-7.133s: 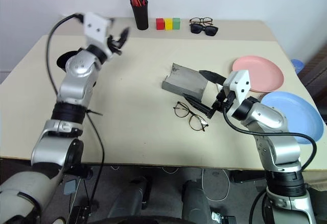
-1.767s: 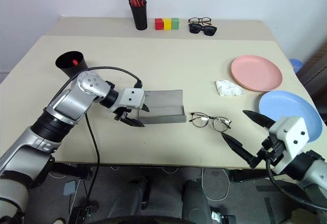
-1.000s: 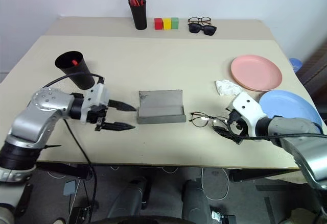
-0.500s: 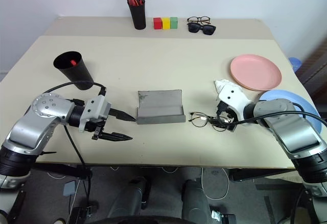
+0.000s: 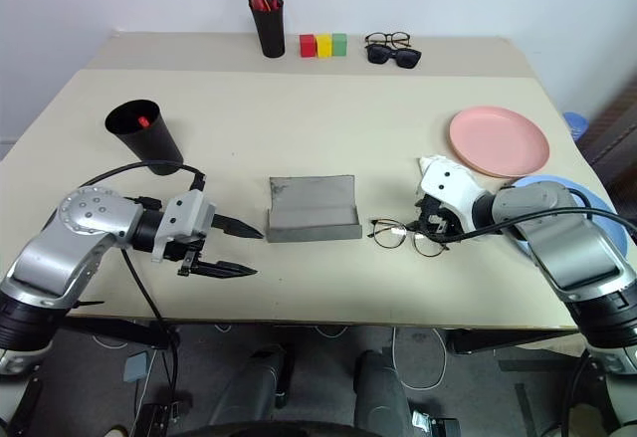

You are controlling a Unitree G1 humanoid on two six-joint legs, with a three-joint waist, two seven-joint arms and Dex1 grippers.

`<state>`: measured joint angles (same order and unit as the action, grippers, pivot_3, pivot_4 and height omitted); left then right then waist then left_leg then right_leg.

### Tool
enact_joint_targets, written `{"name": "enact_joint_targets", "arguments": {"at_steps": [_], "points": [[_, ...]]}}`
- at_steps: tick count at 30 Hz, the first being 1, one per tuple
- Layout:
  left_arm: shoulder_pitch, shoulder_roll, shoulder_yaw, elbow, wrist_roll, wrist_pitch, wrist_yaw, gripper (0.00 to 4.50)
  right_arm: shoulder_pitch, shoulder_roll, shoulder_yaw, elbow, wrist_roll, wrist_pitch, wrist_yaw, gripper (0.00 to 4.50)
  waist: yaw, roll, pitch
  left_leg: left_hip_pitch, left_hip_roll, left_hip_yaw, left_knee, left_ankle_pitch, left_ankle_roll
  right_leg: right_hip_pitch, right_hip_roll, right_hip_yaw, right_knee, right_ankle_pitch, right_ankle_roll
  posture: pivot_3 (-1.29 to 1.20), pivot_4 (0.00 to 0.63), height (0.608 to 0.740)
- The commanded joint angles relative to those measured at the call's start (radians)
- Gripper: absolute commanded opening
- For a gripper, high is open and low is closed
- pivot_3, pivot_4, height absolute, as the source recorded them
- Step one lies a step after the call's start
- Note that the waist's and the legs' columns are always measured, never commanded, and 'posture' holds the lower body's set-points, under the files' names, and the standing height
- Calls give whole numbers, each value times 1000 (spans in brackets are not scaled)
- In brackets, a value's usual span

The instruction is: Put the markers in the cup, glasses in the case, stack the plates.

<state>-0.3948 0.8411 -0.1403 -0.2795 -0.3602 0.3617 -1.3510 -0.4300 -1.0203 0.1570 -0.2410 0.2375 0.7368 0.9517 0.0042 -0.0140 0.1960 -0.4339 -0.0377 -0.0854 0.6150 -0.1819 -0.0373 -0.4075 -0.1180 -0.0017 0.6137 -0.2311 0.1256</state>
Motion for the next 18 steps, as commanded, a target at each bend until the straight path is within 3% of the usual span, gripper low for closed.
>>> {"name": "enact_joint_targets", "arguments": {"at_steps": [1, 18], "points": [[-8, 14, 13, -35, -16, 8, 4, 2785, 4, -3, -10, -19, -11, -14, 12, 2167, 0, 0, 0, 0, 0, 0, 0, 0, 0, 0, 0, 0, 0, 0, 0, 0, 150, 740], [12, 39, 32, -77, -40, 46, 25, 2785, 28, 31, 16, 84, -60, -110, 57, 2167, 0, 0, 0, 0, 0, 0, 0, 0, 0, 0, 0, 0, 0, 0, 0, 0, 150, 740]]}}
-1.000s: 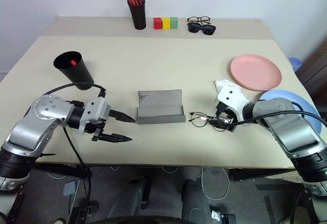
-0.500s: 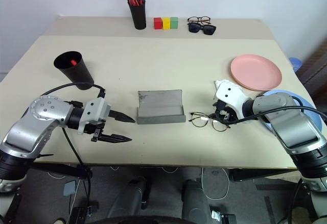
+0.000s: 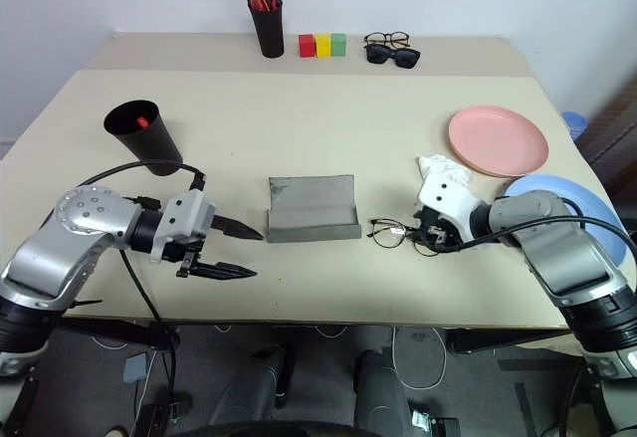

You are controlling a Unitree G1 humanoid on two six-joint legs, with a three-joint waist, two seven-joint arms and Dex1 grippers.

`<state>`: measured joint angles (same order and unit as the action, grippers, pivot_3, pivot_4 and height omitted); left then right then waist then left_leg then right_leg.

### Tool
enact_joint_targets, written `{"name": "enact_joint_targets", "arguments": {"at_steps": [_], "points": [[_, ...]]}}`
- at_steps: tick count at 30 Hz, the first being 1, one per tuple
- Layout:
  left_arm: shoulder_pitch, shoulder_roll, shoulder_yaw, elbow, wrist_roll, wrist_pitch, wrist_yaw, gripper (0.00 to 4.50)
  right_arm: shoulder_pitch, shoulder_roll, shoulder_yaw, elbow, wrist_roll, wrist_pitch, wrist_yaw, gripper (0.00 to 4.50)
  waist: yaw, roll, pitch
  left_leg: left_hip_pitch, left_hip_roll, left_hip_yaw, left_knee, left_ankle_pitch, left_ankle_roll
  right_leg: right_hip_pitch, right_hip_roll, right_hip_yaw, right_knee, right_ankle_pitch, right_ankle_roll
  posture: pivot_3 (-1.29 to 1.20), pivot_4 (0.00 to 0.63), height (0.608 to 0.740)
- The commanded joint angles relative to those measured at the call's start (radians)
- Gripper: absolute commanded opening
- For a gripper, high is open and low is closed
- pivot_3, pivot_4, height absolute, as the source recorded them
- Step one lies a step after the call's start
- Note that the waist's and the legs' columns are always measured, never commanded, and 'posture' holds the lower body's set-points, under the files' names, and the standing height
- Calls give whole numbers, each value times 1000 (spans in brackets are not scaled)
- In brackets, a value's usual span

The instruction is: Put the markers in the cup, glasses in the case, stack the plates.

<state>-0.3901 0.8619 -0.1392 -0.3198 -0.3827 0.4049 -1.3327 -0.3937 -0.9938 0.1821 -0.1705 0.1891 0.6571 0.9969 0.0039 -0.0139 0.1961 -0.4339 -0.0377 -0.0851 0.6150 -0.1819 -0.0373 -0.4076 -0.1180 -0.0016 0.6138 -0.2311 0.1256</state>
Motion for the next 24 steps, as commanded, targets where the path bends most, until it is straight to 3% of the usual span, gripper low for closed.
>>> {"name": "enact_joint_targets", "arguments": {"at_steps": [1, 5, 8, 11, 19, 24], "points": [[10, 21, 33, -41, -20, 6, 9, 2785, -9, 6, -7, 21, -15, -37, 15, 2167, 0, 0, 0, 0, 0, 0, 0, 0, 0, 0, 0, 0, 0, 0, 0, 0, 150, 740], [17, 30, 40, -56, -26, 16, 19, 2785, -14, 16, -4, 47, -28, -57, 26, 2167, 0, 0, 0, 0, 0, 0, 0, 0, 0, 0, 0, 0, 0, 0, 0, 0, 150, 740], [22, 36, 44, -67, -33, 26, 29, 2785, -19, 25, -3, 60, -36, -68, 30, 1335, -1, 0, 0, 0, 0, 0, 0, 0, 0, 0, 0, 0, 0, 0, 0, 0, 150, 740], [25, 41, 45, -72, -38, 31, 37, 2785, -26, 29, -6, 70, -41, -76, 35, 20, -1, 0, 0, 0, 0, 0, 0, 0, 0, 0, 0, 0, 0, 0, 0, 0, 150, 740], [18, 33, 34, -70, -38, 28, 56, 2785, -25, 10, -31, 44, -31, -42, 52, 20, 0, 0, 0, 0, 0, 0, 0, 0, 0, 0, 0, 0, 0, 0, 0, 0, 150, 740], [13, 24, 26, -56, -37, 21, 60, 2785, -55, -24, -126, -13, 71, 45, 110, 20, 2, 0, 0, 0, 0, 0, 0, 0, 0, 0, 0, 0, 0, 0, 0, 0, 150, 740]]}}
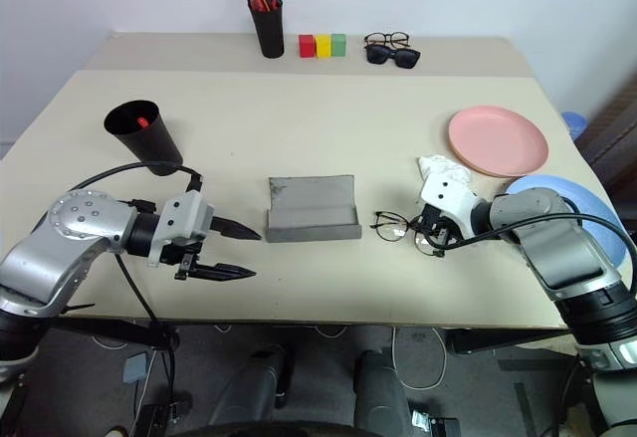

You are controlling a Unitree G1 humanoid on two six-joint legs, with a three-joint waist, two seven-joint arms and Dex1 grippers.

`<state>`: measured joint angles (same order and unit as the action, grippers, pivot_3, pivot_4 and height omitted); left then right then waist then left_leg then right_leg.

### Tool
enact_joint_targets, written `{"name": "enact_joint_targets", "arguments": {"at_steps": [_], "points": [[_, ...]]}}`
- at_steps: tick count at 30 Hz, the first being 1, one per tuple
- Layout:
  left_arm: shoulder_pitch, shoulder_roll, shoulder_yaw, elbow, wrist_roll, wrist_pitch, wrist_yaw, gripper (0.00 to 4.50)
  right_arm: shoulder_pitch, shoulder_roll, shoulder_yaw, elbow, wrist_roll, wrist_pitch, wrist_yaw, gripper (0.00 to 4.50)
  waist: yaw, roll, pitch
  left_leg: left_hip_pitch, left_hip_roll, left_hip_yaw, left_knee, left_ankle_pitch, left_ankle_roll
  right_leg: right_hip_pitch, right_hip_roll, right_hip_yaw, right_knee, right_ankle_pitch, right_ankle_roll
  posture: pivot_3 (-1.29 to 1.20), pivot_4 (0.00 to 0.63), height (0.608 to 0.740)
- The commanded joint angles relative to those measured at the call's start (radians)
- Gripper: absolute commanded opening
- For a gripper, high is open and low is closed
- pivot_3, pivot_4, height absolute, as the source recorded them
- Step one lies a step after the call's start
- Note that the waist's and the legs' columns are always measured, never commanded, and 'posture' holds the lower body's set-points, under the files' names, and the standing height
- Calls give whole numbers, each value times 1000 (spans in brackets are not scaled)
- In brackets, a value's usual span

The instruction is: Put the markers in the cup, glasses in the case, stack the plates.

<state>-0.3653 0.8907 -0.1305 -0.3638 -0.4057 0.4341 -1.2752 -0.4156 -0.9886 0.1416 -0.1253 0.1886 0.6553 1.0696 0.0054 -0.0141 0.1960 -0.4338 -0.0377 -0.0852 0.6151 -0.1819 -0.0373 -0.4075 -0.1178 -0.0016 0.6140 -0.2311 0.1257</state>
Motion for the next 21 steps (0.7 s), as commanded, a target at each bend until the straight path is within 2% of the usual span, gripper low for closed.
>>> {"name": "enact_joint_targets", "arguments": {"at_steps": [1, 4, 8, 10, 15, 21], "points": [[-10, -6, 16, -8, -13, -11, 2, 2785, -59, -31, -108, -76, 105, 77, 49, 20, 0, 0, 0, 0, 0, 0, 0, 0, 0, 0, 0, 0, 0, 0, 0, 0, 150, 740], [-4, -10, 16, -1, -13, -17, 1, 2785, -133, -12, -149, -131, 197, 135, 75, 20, -9, 2, 1, 0, 0, 0, 0, 0, 0, 0, 0, 0, 0, 0, 0, 0, 150, 740], [48, -47, 76, 2, -22, -72, 48, 2785, -241, 89, -114, -170, 237, 167, 11, 20, -25, 1, 1, 0, 1, 0, -1, 0, 0, 0, 1, 0, 1, 0, 0, 0, 150, 740], [88, -76, 124, 4, -44, -102, 70, 2785, -269, 149, -84, -164, 228, 154, -22, 20, -24, 1, 1, 1, 1, 0, -2, 0, 0, -1, 1, 0, 0, 0, 0, 0, 150, 740], [222, -41, 244, -7, -135, -125, -5, 2785, -297, 313, 21, -103, 156, 24, -85, 20, -23, 2, 1, 0, 1, 0, -2, 0, 0, -2, 1, 1, 1, 0, 0, 0, 150, 740], [241, 22, 289, 20, -210, -94, -92, 2785, -323, 398, 99, 20, 71, -112, -95, 20, -17, 1, 1, 0, 0, 0, -1, 0, 0, -1, 0, 0, 0, 1, -1, 0, 150, 740]]}}
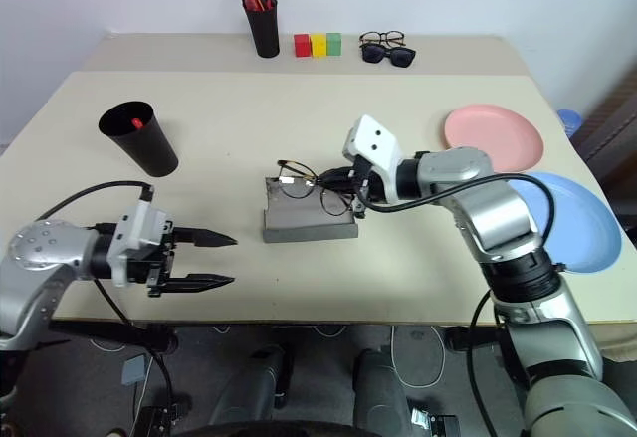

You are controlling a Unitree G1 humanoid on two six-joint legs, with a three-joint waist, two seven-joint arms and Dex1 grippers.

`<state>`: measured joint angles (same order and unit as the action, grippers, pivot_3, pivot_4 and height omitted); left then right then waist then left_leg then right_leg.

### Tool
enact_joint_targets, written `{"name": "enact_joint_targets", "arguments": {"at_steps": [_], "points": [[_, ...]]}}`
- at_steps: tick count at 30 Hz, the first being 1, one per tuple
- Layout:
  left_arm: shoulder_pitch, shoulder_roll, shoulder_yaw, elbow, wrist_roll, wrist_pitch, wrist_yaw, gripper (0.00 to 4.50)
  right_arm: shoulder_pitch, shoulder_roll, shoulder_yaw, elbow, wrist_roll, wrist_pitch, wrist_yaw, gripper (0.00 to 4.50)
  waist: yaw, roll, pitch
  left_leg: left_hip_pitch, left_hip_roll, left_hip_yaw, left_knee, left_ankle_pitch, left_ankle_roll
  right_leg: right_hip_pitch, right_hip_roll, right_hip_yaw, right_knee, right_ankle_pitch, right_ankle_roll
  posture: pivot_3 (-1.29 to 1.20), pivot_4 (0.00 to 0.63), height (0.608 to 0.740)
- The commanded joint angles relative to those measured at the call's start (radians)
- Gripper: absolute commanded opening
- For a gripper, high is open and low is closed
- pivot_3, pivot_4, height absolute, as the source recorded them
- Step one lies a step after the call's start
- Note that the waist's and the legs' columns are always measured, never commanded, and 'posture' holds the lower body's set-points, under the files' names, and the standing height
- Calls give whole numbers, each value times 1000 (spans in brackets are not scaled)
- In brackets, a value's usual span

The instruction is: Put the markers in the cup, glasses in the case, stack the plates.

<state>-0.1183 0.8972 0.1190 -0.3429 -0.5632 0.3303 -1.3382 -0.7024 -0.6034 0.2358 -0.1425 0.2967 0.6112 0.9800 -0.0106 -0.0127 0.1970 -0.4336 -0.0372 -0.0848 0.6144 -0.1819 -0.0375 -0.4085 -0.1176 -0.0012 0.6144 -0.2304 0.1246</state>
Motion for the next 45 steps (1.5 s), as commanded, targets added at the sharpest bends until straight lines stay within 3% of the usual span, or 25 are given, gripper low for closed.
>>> {"name": "enact_joint_targets", "arguments": {"at_steps": [1, 10, 32, 33, 34, 40, 45], "points": [[-5, 21, 44, 3, -55, 8, -38, 2785, -40, 18, 11, 55, -47, -82, -4, 20, -3, 0, 0, 0, 0, 0, 0, 0, 0, 0, 0, 0, 0, 0, 0, 0, 150, 740], [32, 11, 106, 28, -117, -2, -73, 2785, -49, 48, 42, 152, -121, -155, 5, 20, -9, 0, 0, 0, 1, 0, -2, 0, 0, -2, 1, 0, 2, 0, 0, 0, 150, 740], [84, -34, 165, 166, -66, -123, -13, 2785, -27, 38, 76, 106, -154, -126, 85, 20, -8, 0, 0, 0, 1, 0, -2, 0, -1, -3, 1, 0, 2, 0, 0, 0, 150, 740], [80, -35, 165, 173, -63, -128, -8, 2785, -25, 38, 79, 102, -155, -123, 86, 651, -8, 0, 0, 0, 1, 0, -2, 0, -1, -3, 1, 0, 2, 0, 0, 0, 150, 740], [77, -36, 165, 179, -61, -131, -5, 2785, -23, 38, 81, 99, -156, -121, 87, 981, -8, 0, 0, 0, 1, 0, -2, 0, -1, -3, 1, 0, 2, 0, 0, 0, 150, 740], [13, -46, 142, 210, -34, -112, 73, 2785, -12, 41, 67, 69, -162, -109, 53, 3922, -6, 0, 0, 0, 1, 0, -2, 0, -1, -3, 1, 0, 2, 0, 0, 0, 150, 740], [-150, -86, 51, 260, 79, -86, 225, 2785, 59, -26, -42, -72, -109, -52, 27, 3922, 5, 0, 0, 0, 0, 0, -2, 0, -1, -2, 1, 0, 2, 0, 0, 0, 150, 740]]}}
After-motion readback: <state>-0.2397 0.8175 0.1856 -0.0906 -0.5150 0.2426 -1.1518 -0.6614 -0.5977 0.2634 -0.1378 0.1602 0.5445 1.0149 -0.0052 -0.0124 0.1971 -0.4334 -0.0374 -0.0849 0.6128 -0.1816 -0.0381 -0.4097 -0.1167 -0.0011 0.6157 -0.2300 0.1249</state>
